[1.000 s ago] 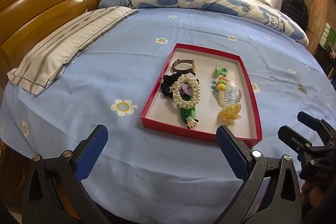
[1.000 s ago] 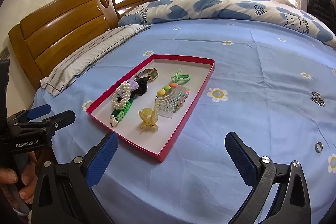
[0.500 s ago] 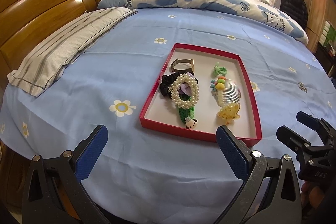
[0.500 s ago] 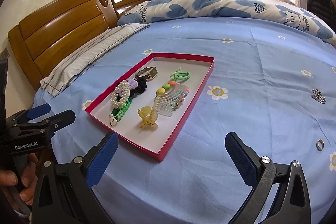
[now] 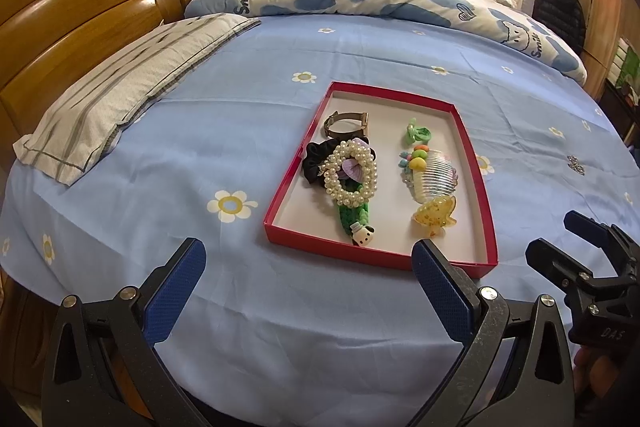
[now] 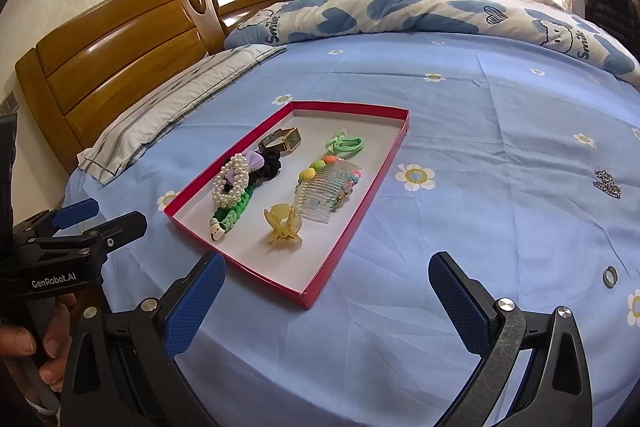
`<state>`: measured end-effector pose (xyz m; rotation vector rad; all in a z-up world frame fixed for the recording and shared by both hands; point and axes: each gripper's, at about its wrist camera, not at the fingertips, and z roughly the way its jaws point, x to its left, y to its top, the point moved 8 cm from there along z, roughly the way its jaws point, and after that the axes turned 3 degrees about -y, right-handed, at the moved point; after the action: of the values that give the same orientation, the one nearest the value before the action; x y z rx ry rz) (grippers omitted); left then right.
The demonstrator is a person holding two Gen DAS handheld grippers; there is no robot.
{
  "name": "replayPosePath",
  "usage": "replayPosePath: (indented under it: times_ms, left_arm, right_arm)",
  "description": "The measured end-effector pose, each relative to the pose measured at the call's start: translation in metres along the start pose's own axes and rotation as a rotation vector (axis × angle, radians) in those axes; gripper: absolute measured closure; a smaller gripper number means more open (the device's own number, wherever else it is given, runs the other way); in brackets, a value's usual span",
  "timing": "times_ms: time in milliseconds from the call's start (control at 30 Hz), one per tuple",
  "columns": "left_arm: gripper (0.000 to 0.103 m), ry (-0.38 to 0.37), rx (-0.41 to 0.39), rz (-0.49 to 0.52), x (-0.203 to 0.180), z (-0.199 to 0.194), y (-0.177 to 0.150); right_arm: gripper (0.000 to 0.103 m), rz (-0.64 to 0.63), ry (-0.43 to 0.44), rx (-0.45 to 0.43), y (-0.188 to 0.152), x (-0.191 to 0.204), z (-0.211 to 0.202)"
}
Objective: Organize jewelry
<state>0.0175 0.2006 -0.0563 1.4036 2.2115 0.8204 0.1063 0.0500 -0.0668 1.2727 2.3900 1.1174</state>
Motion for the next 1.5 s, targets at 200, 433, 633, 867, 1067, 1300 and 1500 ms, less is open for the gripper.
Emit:
replayPosePath:
  times_ms: [200,433,633,867,1067,1300,1500]
  left_arm:
    - [0.000,-0.001,0.002,-0.002,0.0005,0.0002,0.0001]
    - [0.000,-0.004,0.002,-0.003,0.0013,-0.0003,0.0001]
    - [0.000,-0.006,0.002,-0.004,0.0012,-0.0004,-0.0002]
    - [0.000,-0.004,0.001,-0.009,0.0017,-0.0014,0.0000]
    - [0.000,0.002,0.001,-0.004,0.0011,-0.0021,-0.0004]
    - [0.000,0.007,-0.001,-0.003,0.0014,-0.0028,-0.0007]
    - [0.000,0.009,-0.002,-0.003,0.0014,-0.0031,-0.0005]
  right_arm:
    - [0.000,0.000,-0.001,0.000,0.0000,0.0002,0.0000]
    - [0.000,-0.001,-0.001,-0.001,0.0003,0.0007,-0.0001]
    - [0.000,-0.002,0.000,0.000,0.0002,0.0014,-0.0004]
    - [0.000,-0.005,0.001,-0.002,0.0004,0.0029,-0.0011]
    - [0.000,-0.008,0.002,-0.001,0.0001,0.0046,-0.0018]
    - [0.000,-0.008,0.004,-0.002,0.0000,0.0056,-0.0026]
    - [0.000,-0.010,0.006,-0.003,0.0008,0.0060,-0.0031]
